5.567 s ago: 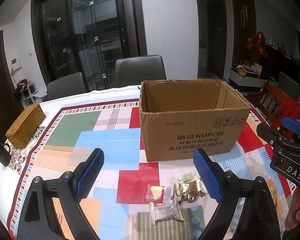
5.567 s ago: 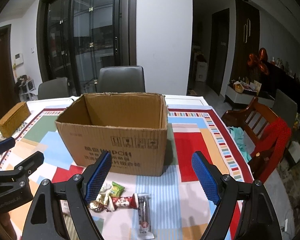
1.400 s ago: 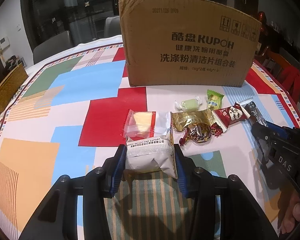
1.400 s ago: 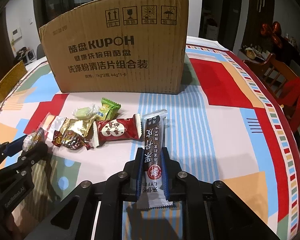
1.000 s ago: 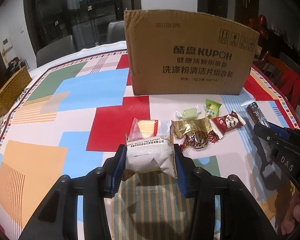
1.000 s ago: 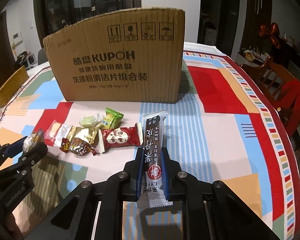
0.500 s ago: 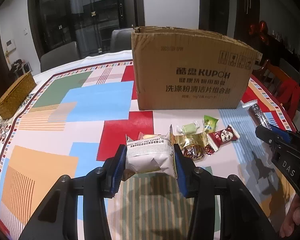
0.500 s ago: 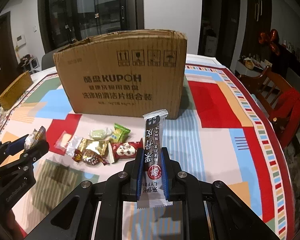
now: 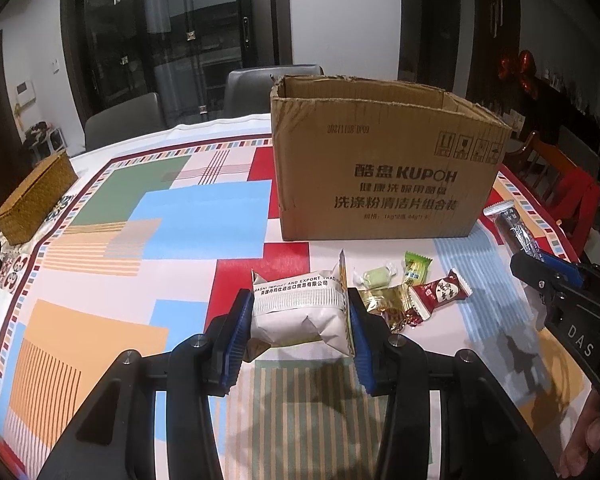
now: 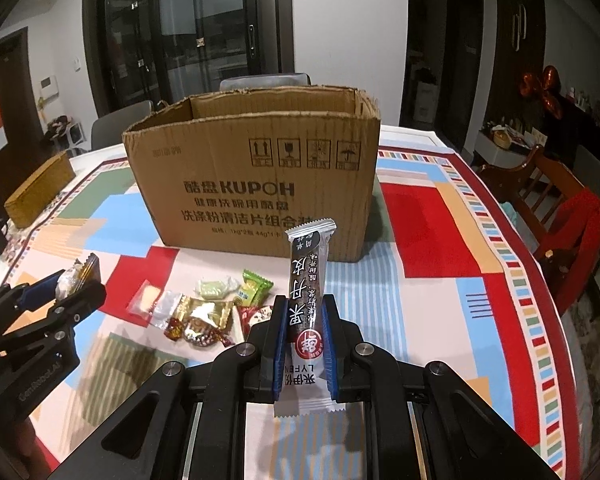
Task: Organize snacks
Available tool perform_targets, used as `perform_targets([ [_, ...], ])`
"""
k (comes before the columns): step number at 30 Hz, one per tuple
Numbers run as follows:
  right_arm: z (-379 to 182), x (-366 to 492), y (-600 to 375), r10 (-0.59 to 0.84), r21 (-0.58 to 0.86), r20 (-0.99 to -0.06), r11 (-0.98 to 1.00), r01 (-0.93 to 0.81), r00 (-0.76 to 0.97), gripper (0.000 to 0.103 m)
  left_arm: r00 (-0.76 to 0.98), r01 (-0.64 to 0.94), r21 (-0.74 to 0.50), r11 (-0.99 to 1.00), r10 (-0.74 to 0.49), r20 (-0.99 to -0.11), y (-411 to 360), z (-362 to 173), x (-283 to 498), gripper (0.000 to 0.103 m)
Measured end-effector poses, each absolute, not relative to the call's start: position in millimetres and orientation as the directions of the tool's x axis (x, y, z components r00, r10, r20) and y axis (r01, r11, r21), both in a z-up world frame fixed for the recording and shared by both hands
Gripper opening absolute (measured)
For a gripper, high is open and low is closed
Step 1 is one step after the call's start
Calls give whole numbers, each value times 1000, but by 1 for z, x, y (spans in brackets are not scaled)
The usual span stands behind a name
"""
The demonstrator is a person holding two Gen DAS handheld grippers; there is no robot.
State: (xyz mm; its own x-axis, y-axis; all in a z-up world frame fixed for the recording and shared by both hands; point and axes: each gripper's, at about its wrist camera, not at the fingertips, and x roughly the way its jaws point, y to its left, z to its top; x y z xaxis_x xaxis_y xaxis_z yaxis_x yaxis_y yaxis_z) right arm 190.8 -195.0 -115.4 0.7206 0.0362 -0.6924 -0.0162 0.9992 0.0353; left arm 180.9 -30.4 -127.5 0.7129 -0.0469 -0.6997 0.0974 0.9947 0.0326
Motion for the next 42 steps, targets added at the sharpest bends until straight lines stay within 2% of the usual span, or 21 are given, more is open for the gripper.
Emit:
perform_targets([
  [42, -38, 228, -189, 86, 44, -599, 996, -74, 796, 17, 774, 94, 8, 996, -68, -630, -28, -54, 220, 45],
])
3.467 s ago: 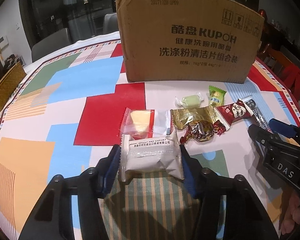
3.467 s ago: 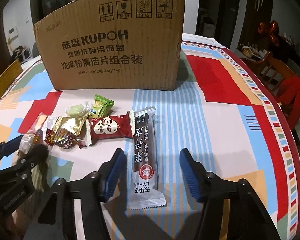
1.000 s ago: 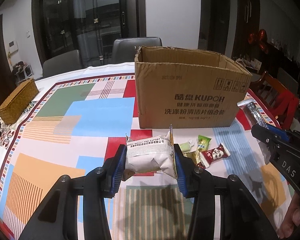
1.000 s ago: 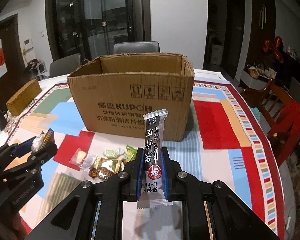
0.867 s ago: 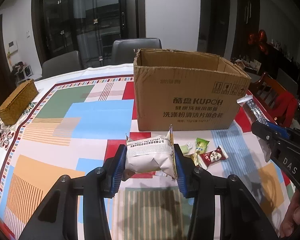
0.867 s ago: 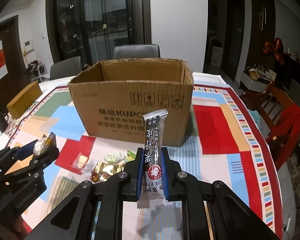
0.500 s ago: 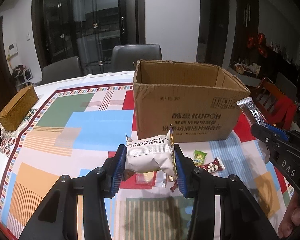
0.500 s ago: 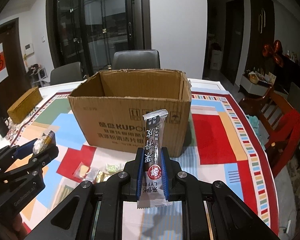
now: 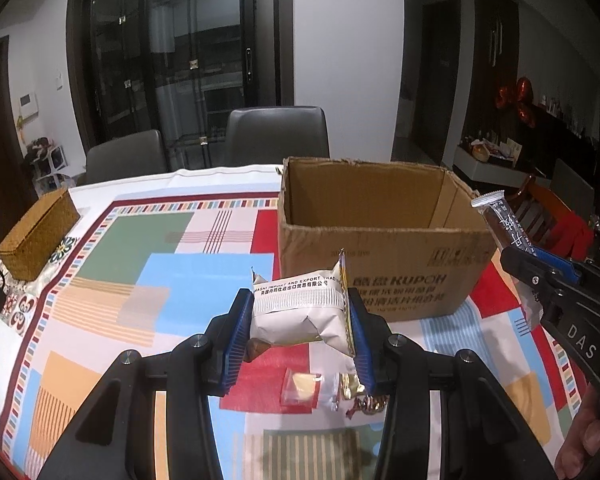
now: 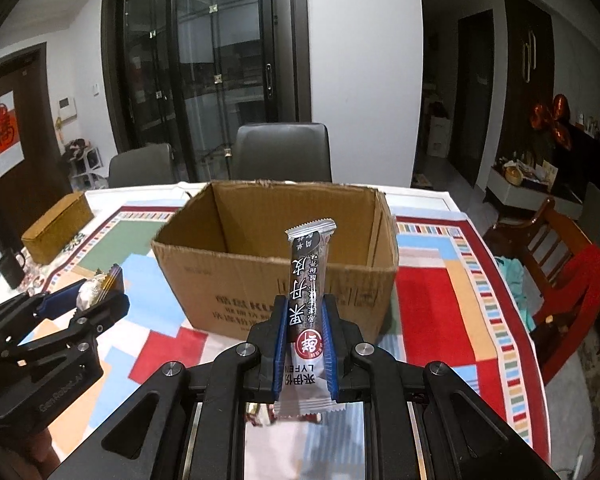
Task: Organize snacks
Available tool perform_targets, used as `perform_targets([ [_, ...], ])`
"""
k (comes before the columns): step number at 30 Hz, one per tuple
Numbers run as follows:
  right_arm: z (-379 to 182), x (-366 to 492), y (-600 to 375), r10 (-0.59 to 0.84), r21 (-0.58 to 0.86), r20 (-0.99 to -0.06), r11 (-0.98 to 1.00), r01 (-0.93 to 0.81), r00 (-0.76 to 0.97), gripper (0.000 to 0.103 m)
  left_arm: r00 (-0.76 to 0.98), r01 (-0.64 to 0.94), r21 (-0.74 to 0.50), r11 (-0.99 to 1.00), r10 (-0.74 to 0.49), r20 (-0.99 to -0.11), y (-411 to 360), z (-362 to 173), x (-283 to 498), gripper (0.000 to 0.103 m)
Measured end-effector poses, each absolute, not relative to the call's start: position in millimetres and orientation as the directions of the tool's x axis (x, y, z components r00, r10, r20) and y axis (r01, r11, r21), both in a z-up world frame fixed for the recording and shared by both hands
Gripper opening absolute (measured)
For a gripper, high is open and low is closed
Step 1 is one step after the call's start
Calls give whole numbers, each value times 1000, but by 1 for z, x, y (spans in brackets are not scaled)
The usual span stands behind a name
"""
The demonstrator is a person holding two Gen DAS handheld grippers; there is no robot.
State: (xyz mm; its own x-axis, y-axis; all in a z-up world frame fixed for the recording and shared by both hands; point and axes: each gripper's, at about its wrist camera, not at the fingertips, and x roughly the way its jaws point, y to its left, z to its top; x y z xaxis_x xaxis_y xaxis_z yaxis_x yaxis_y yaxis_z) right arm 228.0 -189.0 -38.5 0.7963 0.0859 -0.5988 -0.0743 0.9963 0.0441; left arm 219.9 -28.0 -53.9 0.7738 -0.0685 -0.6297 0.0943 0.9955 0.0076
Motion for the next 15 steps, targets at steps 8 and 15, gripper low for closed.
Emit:
perform_targets([
  [8, -27, 242, -191, 92, 43, -577, 996, -82, 812, 17, 792, 101, 18, 995, -70, -606, -31, -39, 238, 45],
  [15, -17, 251, -193, 91, 35, -553, 996, -86, 828, 17, 808, 110, -1, 994, -90, -583, -31, -27, 252, 45],
])
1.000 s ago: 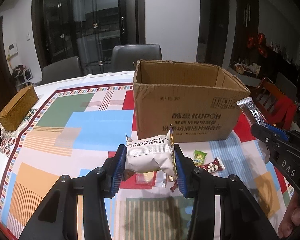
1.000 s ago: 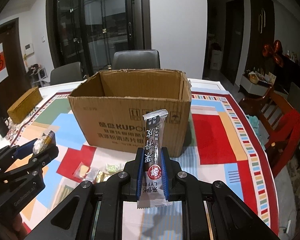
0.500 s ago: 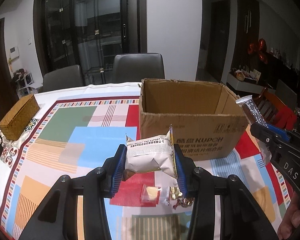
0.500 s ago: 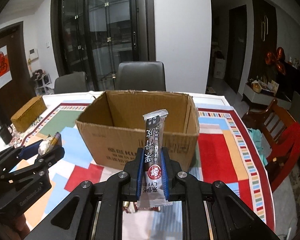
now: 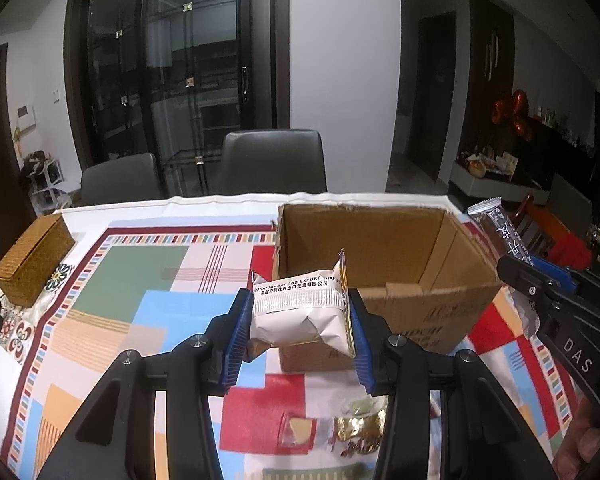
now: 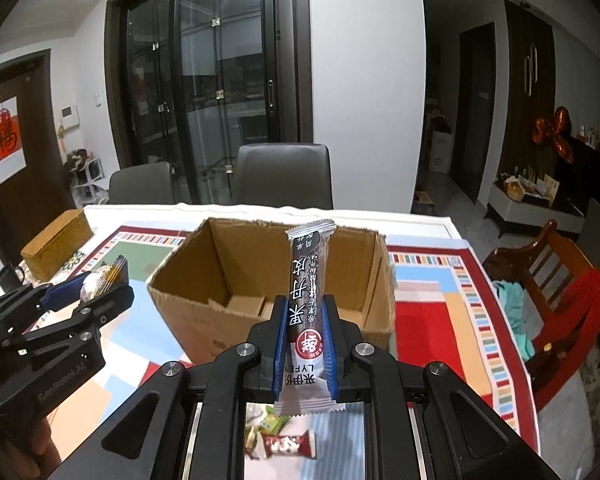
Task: Organize snacks
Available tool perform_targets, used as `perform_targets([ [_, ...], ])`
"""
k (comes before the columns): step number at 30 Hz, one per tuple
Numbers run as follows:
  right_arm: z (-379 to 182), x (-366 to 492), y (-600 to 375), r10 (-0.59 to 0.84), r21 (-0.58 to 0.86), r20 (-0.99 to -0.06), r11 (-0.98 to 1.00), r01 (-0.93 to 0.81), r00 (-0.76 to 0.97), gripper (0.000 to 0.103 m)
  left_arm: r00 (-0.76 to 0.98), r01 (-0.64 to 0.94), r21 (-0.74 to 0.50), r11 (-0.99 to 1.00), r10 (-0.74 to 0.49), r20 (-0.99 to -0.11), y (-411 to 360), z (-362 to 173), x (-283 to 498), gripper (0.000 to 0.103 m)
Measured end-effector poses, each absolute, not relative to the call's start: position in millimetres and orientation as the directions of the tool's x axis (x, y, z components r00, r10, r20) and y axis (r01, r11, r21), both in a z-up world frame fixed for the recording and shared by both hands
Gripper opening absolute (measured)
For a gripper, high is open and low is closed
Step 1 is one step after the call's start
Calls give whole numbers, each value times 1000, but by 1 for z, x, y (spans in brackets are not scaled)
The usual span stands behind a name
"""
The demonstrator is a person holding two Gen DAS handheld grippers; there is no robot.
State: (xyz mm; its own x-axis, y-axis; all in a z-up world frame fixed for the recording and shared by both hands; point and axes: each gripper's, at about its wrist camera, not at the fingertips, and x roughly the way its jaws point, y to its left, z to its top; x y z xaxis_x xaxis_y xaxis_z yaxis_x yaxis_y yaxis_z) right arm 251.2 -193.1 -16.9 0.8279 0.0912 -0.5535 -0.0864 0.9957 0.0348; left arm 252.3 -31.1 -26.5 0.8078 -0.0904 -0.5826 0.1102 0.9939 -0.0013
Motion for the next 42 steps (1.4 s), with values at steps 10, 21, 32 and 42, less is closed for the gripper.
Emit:
perform_targets([
  [10, -8, 274, -196, 95, 34, -540, 995, -92, 836, 17, 816, 129, 6, 992, -103, -569, -34, -16, 274, 45],
  [21, -10, 295, -195, 100, 41, -542, 995, -93, 835, 17, 823, 148, 14, 989, -116, -556, -44, -12, 302, 45],
  [32, -20, 321, -202, 74, 32, -552, 997, -68, 831, 17, 805, 181, 11, 983, -142, -576, -55, -24, 331, 45],
  [42, -29, 332, -200, 88, 44, -567, 996, -76, 819, 17, 794, 201, 20, 979, -150, -590, -63, -32, 345, 46],
])
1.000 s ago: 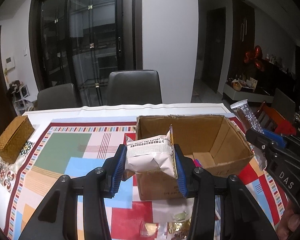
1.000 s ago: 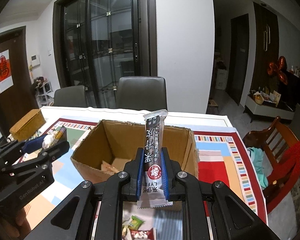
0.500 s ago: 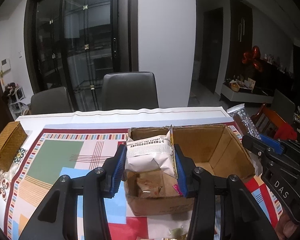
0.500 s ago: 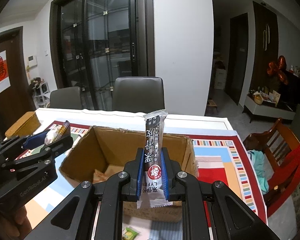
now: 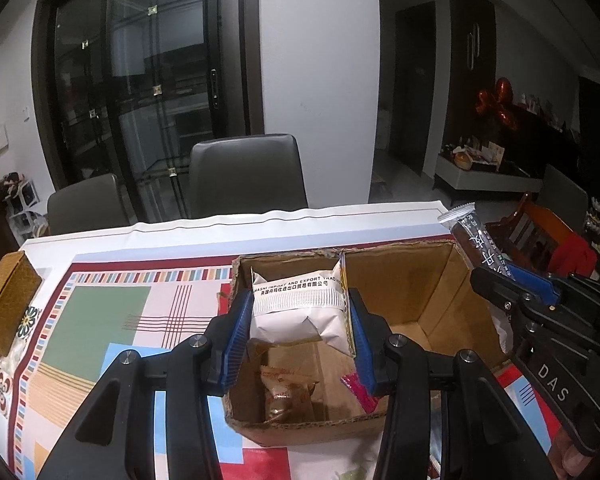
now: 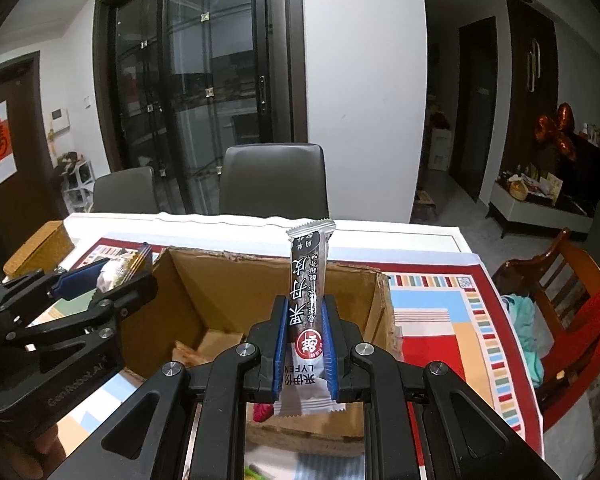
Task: Organize snacks
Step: 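Open the left tool to drop the white pastry while the right tool drops the dark bar, then withdraw both open tools from the box toward the remaining snacks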
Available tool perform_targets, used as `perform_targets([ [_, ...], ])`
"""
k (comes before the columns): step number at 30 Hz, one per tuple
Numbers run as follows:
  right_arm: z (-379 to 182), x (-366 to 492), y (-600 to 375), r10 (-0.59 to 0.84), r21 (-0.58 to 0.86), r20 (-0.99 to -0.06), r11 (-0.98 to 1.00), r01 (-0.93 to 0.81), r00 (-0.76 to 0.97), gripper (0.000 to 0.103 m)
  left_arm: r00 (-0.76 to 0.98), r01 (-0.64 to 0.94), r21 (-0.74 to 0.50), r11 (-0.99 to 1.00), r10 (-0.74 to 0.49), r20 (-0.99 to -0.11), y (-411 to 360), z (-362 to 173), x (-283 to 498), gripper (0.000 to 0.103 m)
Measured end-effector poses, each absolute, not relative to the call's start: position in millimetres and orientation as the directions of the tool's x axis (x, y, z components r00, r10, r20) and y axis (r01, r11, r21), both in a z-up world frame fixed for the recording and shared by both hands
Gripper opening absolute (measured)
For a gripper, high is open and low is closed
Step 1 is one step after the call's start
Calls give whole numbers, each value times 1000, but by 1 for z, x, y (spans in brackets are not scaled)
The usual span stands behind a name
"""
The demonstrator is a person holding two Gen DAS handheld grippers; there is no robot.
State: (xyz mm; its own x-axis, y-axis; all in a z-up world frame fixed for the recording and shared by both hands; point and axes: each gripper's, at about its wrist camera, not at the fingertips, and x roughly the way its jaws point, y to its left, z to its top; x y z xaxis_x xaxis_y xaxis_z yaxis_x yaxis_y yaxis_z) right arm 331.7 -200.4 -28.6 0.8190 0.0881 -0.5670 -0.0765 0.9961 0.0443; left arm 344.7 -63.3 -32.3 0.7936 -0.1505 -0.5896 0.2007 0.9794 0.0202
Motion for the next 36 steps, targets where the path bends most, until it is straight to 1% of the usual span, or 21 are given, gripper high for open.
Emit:
perform_targets([
  [3, -30, 334, -202, 94, 45, -571, 995, -83, 816, 18, 790, 206, 19, 978, -155, -594, -65, -33, 347, 49],
  [4, -30, 335, -202, 91, 44, -569, 996, -81, 817, 21, 790, 204, 24, 979, -150, -594, -66, -34, 347, 55],
  [5, -29, 336, -201, 89, 43, -568, 996, -78, 818, 34, 792, 203, 26, 979, -148, -592, -67, -33, 346, 62],
  [6, -29, 336, -202, 87, 43, -566, 996, -76, 820, 43, 794, 201, 26, 979, -147, -589, -66, -32, 346, 66],
  [7, -29, 335, -203, 78, 39, -558, 997, -67, 826, 57, 797, 197, 27, 980, -144, -587, -65, -31, 345, 73],
  [8, -28, 333, -203, 68, 35, -549, 998, -58, 833, 65, 799, 194, 29, 981, -141, -585, -64, -31, 343, 77],
  [9, -27, 332, -203, 56, 27, -540, 998, -48, 840, 66, 803, 188, 35, 982, -133, -581, -63, -31, 343, 78],
  [11, -26, 330, -204, 45, 21, -536, 999, -40, 843, 68, 806, 178, 42, 983, -121, -579, -62, -30, 341, 85],
  [16, -23, 323, -203, 36, 18, -535, 999, -31, 844, 68, 813, 153, 44, 987, -101, -573, -54, -28, 333, 92],
  [36, -2, 275, -194, 23, 10, -506, 1000, -21, 862, 68, 835, 131, 57, 990, -79, -545, -31, -12, 283, 92],
])
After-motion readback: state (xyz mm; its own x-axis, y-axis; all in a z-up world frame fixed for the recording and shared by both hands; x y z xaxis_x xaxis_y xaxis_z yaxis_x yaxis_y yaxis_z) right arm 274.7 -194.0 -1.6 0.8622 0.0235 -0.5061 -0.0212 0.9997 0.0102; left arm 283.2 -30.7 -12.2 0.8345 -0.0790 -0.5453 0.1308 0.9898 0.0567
